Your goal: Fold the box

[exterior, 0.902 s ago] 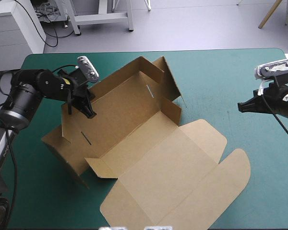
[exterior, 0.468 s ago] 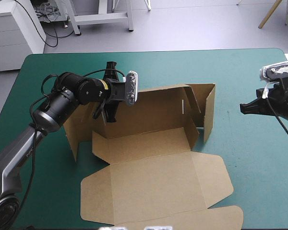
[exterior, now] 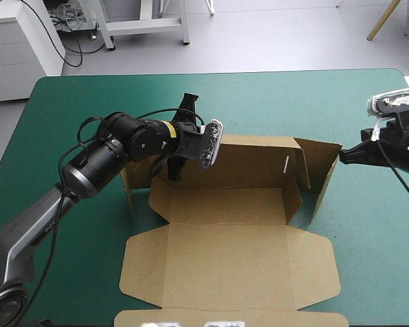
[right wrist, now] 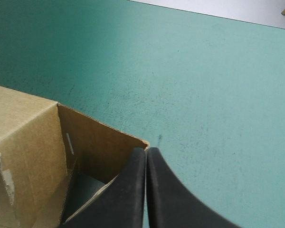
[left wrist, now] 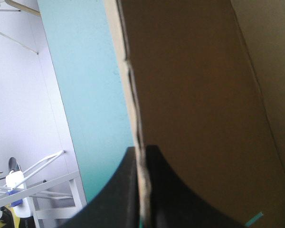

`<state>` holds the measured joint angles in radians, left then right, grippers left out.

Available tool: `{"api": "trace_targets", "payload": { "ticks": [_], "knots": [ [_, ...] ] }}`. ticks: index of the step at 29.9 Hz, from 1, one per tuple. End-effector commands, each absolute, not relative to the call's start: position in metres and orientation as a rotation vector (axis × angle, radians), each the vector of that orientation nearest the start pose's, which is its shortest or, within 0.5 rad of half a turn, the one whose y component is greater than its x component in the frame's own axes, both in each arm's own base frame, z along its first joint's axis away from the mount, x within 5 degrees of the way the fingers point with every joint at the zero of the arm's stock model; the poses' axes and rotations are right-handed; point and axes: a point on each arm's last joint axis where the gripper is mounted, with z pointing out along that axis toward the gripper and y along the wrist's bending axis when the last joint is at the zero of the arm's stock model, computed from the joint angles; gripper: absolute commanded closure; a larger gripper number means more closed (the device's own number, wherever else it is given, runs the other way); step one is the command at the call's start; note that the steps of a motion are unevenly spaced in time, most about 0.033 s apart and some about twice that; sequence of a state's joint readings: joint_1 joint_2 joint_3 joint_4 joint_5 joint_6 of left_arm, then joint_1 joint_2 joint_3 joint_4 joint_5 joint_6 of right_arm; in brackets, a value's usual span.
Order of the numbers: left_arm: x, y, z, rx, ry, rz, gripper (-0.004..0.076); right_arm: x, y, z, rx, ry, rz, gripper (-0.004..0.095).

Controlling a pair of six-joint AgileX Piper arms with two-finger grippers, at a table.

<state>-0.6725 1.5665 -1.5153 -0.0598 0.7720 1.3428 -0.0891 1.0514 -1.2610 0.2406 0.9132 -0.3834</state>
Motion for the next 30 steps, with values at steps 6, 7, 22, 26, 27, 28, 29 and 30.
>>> {"api": "trace_targets", "payload": {
  "ticks": [6,7,22,26,27,28,29,30],
  "knots": [
    [0.273,-0.223,0.345,1.899,1.217,0.342,0.0734,0.196,0.000,0.449,-0.240,2.040,0.021,0.0922],
    [0.272,-0.223,0.339,1.895,1.231,0.332,0.0734,0.196,0.000,0.449,-0.246,2.038,0.017,0.0922],
    [0.240,-0.225,0.320,1.774,1.248,0.246,0.0734,0.198,-0.001,0.482,-0.220,1.937,0.014,0.0839],
    [0.240,-0.222,0.323,1.761,1.252,0.279,0.0734,0.207,-0.001,0.487,-0.218,1.966,0.029,0.0599],
    [0.241,-0.221,0.323,1.761,1.254,0.291,0.0734,0.211,-0.001,0.487,-0.208,1.976,0.040,0.0523],
    [0.241,-0.220,0.323,1.764,1.255,0.306,0.0734,0.215,-0.001,0.487,-0.198,1.985,0.049,0.0463],
    [0.242,-0.219,0.323,1.770,1.259,0.322,0.0734,0.219,-0.002,0.487,-0.188,1.994,0.057,0.0391],
    [0.242,-0.218,0.322,1.777,1.266,0.336,0.0734,0.226,-0.002,0.486,-0.177,2.006,0.067,0.0327]
  ]
}}
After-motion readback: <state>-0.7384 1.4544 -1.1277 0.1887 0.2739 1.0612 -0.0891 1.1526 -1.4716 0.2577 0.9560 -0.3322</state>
